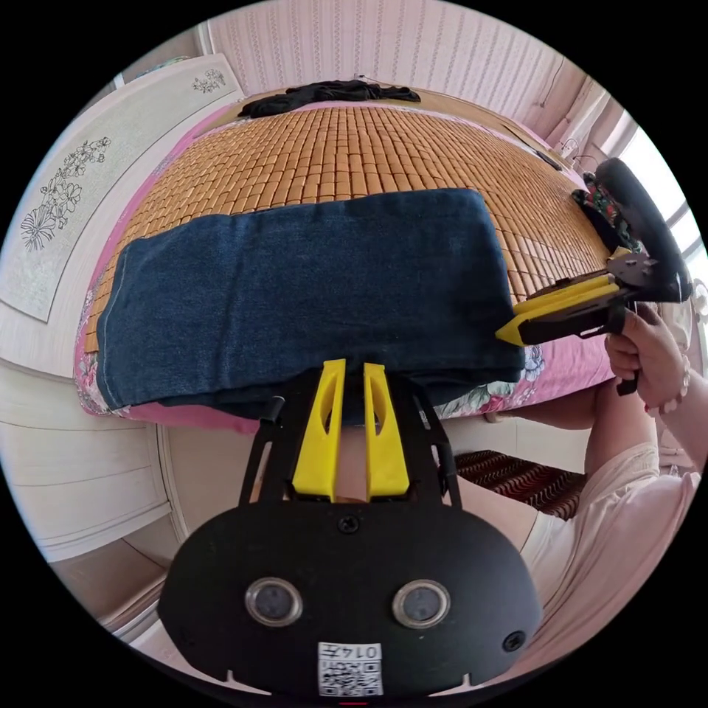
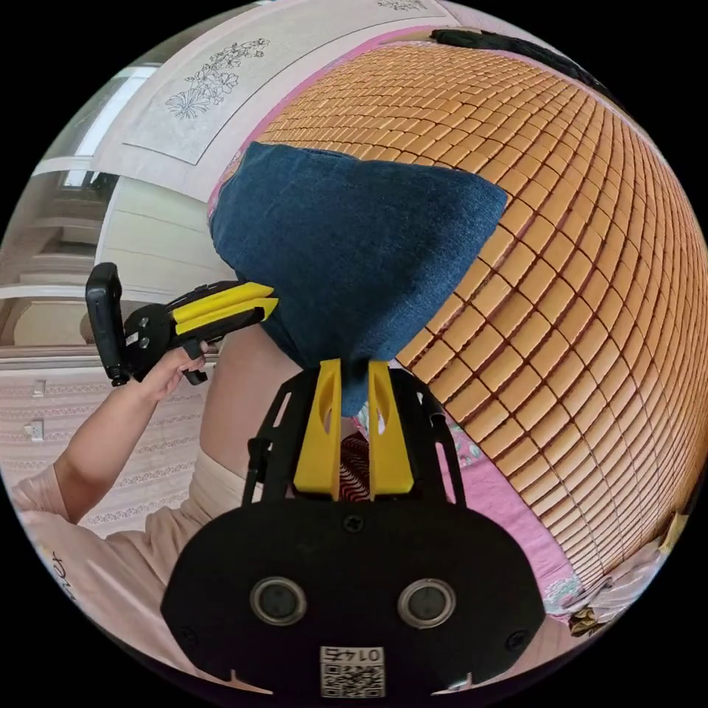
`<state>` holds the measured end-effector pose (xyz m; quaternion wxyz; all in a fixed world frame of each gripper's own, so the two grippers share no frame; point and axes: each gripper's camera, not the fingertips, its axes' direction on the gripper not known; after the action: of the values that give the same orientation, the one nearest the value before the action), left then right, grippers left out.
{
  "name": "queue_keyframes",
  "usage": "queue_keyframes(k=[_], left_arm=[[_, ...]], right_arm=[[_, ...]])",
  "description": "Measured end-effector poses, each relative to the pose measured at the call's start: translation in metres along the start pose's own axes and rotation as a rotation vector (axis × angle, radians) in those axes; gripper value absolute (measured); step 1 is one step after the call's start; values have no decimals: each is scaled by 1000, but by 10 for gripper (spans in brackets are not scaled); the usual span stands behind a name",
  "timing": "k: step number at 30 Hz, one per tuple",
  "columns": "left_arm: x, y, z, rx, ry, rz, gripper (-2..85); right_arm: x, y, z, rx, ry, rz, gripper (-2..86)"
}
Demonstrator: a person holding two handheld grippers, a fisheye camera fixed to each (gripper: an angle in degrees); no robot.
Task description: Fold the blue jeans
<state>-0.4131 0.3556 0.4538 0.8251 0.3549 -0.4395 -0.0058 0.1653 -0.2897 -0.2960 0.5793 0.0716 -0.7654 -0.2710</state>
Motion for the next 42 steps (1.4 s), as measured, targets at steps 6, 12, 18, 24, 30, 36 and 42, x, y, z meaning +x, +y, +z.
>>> queue_keyframes(k=[6, 12, 18, 24, 30, 36, 42], left_arm=[[16, -9, -14, 69, -7, 87, 43], [55, -19, -31, 110, 132, 144, 14], [118, 6, -54, 186, 307, 261, -2], [184, 25, -56, 228, 270, 470, 18], [212, 3, -48, 203, 242, 489, 28], [230, -16, -31, 191, 74, 574, 1], [246, -17, 1, 137, 111, 624, -9]], right_arm=[[7, -7, -46, 104, -115, -51, 11], [36, 28, -77, 134, -33, -13, 9], [101, 125, -87, 32, 150, 258, 19], [107, 154, -81, -128, 283, 386, 14], [22, 76, -79, 2, 427, 91, -2], [-34, -28, -28, -43, 480, -142, -4], [-23, -59, 18, -154, 526, -60, -9]])
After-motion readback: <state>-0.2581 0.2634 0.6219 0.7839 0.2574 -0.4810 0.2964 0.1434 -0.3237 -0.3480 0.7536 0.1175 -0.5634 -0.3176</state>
